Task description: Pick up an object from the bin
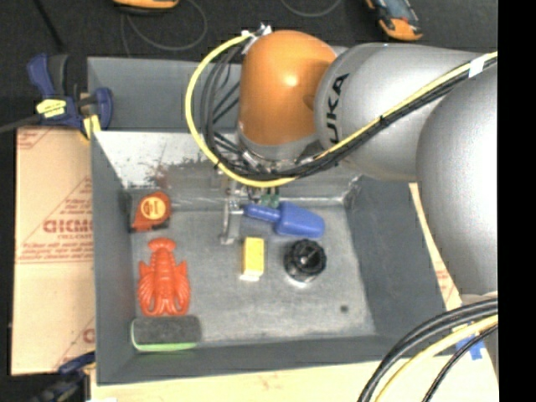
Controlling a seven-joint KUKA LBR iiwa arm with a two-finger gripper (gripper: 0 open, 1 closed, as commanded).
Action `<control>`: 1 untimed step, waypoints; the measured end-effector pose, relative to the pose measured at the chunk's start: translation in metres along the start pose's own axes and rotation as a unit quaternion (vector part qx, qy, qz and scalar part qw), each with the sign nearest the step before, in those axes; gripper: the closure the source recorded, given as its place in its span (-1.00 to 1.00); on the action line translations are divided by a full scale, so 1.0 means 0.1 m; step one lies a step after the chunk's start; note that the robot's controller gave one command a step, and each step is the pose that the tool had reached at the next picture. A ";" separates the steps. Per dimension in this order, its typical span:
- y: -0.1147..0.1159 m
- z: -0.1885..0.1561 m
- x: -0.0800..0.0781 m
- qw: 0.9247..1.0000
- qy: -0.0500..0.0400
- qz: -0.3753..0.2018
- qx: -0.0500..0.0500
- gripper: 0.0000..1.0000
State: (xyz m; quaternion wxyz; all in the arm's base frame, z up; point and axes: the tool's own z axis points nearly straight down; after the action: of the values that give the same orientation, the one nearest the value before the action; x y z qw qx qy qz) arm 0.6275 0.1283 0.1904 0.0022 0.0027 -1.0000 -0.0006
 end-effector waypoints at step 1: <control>-0.01 -0.05 -0.01 1.000 -0.003 0.001 0.000 -1.00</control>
Offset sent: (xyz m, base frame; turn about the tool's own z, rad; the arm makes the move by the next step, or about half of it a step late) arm -0.0554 -0.0576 -0.0103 -0.0731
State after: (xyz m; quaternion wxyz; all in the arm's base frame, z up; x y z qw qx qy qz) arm 0.6283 0.1277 0.1952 -0.0009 0.0016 -1.0000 -0.0008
